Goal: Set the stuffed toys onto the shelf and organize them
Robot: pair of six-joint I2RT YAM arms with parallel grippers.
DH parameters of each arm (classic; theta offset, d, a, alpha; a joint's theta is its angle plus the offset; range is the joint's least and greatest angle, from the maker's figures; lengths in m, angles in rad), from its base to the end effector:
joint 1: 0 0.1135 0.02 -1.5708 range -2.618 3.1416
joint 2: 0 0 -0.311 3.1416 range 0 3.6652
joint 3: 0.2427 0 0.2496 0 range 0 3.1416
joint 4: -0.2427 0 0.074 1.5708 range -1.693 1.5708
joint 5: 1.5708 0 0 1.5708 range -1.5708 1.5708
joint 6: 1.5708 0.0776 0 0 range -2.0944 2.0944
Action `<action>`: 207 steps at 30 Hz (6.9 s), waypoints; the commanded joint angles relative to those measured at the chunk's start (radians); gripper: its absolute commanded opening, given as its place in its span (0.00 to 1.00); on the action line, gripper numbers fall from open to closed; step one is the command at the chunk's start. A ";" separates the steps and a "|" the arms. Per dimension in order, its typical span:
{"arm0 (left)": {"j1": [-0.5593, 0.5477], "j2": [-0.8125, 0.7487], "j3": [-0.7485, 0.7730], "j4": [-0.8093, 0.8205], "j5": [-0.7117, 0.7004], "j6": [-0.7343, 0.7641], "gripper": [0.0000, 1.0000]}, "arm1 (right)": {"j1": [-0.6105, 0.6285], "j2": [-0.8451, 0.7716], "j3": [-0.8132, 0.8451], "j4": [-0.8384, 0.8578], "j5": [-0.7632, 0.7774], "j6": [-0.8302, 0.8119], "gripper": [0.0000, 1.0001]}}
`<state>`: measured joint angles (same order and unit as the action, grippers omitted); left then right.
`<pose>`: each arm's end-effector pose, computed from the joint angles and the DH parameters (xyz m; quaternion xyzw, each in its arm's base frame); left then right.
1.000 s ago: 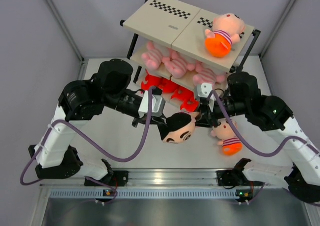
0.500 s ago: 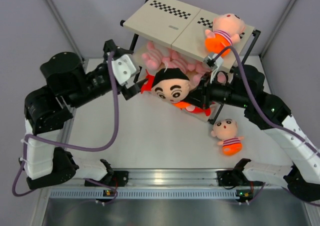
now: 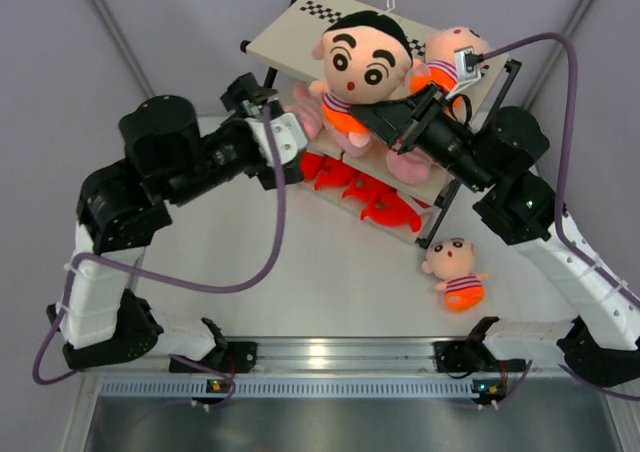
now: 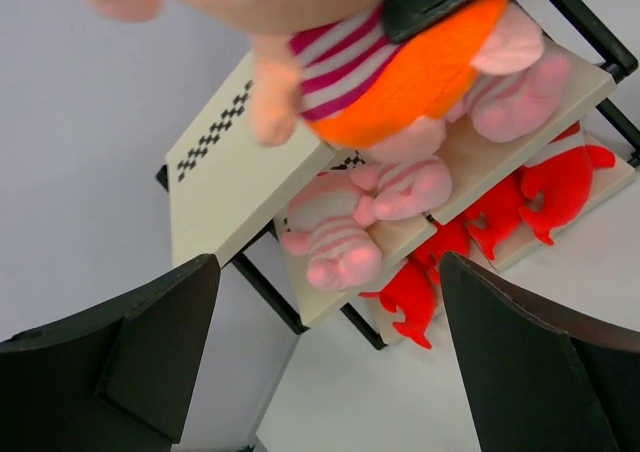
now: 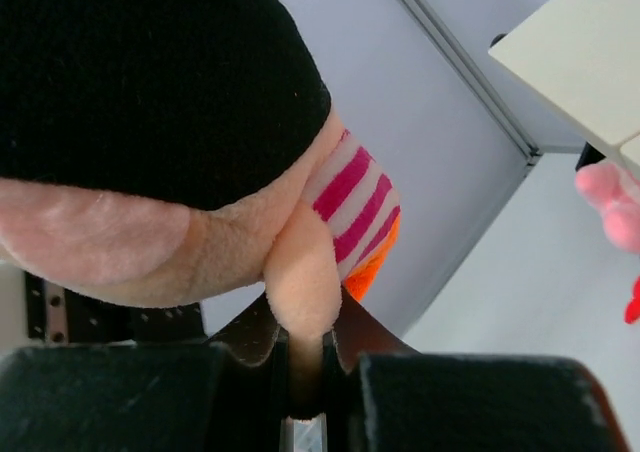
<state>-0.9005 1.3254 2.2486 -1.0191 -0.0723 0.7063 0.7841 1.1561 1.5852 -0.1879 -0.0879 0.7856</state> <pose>0.1246 -0.1481 0.6301 0.5155 0.5310 -0.0385 0.6714 0.1630 0.1722 0.5896 -0.0341 0.6163 0.5749 0.5371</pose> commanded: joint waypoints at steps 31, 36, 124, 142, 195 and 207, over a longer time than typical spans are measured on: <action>-0.018 0.241 0.131 0.194 -0.026 -0.070 0.00 | 0.073 -0.042 0.090 0.019 0.206 -0.066 0.70; 0.041 0.303 0.158 0.209 0.022 -0.044 0.00 | 0.072 -0.139 0.101 -0.096 0.301 -0.164 0.75; 0.276 0.037 -0.150 0.224 0.115 -0.177 0.98 | -0.327 0.582 0.700 -0.116 0.194 -0.496 0.07; 0.276 0.021 -0.156 0.214 0.131 -0.180 0.98 | -0.342 0.519 0.736 -0.110 0.114 -0.592 0.88; 0.276 -0.290 -0.632 0.143 0.023 -0.206 0.98 | -0.858 -0.434 -1.068 -0.384 0.090 -0.160 0.79; 0.276 -0.288 -0.694 0.085 0.192 -0.222 0.98 | -0.855 -0.552 -0.973 -0.559 -0.038 -0.210 0.00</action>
<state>-0.6228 1.0382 1.5894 -0.9012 0.0193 0.5041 -0.0620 0.6323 0.4942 -0.6586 -0.0937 0.6167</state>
